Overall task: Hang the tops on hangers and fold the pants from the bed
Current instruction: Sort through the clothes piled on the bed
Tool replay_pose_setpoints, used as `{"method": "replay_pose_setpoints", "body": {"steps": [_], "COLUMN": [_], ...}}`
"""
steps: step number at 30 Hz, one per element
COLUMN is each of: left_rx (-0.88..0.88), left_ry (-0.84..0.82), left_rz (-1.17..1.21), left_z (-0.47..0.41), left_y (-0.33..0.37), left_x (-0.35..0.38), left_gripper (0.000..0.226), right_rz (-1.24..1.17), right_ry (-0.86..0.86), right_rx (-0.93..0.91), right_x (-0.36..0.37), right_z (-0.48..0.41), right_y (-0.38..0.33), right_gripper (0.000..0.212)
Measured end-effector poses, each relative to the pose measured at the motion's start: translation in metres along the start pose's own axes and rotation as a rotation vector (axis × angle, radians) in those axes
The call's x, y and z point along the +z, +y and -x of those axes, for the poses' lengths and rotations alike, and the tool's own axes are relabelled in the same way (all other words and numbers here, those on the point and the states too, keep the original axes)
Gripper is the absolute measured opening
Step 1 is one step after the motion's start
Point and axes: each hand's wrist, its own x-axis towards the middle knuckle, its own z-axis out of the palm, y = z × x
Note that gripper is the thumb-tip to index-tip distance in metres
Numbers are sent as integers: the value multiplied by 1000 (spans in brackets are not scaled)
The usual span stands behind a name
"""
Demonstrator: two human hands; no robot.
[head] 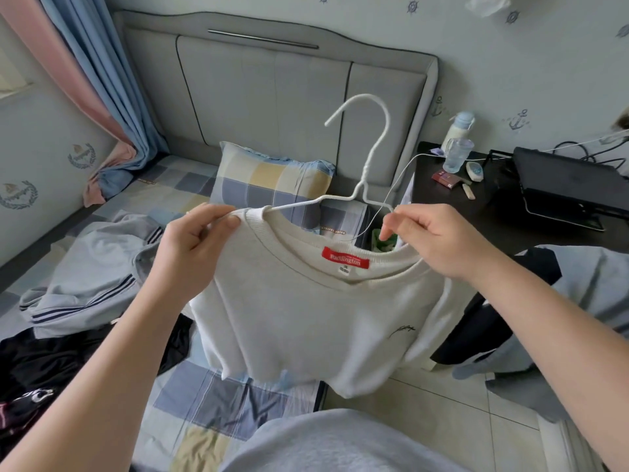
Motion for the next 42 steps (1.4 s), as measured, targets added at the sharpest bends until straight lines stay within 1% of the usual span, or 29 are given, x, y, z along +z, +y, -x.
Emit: {"method": "replay_pose_setpoints", "body": {"steps": [2, 4, 9, 12, 16, 18, 22, 24, 30, 32, 35, 37, 39, 42], "left_rx": [4, 11, 31, 18, 1, -10, 18, 11, 2, -1, -7, -14, 5, 55], "left_ry": [-32, -71, -97, -113, -124, -113, -122, -116, -37, -37, -100, -139, -153, -212], "left_rz": [-25, -43, -1, 24, 16, 18, 11, 22, 43, 26, 34, 30, -47, -175], "left_z": [-2, -2, -3, -4, -6, -7, -7, -7, -6, -6, -2, 0, 0, -3], "left_y": [2, 4, 3, -2, -9, -11, -14, -15, -14, -15, -15, -13, -11, -1], "left_x": [2, 5, 4, -1, -7, -8, -6, -6, -2, -3, -6, -7, -6, 6], "left_gripper": [12, 15, 28, 25, 31, 28, 41, 43, 42, 39, 27, 28, 28, 16], "right_rz": [60, 86, -2, -72, -148, -161, -151, -159, -224, -237, -276, -295, -309, -293], "right_ry": [-2, -1, -29, -39, -33, -34, -90, -96, -99, -88, -50, -50, -56, -66], "right_rx": [-34, -66, -86, -89, -81, -76, -36, -20, 16, 8, 3, 6, 10, 1], "right_x": [6, 9, 13, 10, 6, 2, -6, -7, -8, -8, -8, -7, -5, 2], "right_z": [-5, -8, -11, -8, -5, -4, -2, -1, -2, -2, -3, -3, -4, -8], "right_y": [-4, -8, -7, -3, -1, 0, -2, -2, -2, -2, 1, 2, 3, 2], "right_gripper": [38, 32, 28, 31, 32, 36, 37, 36, 27, 25, 27, 26, 24, 24]}}
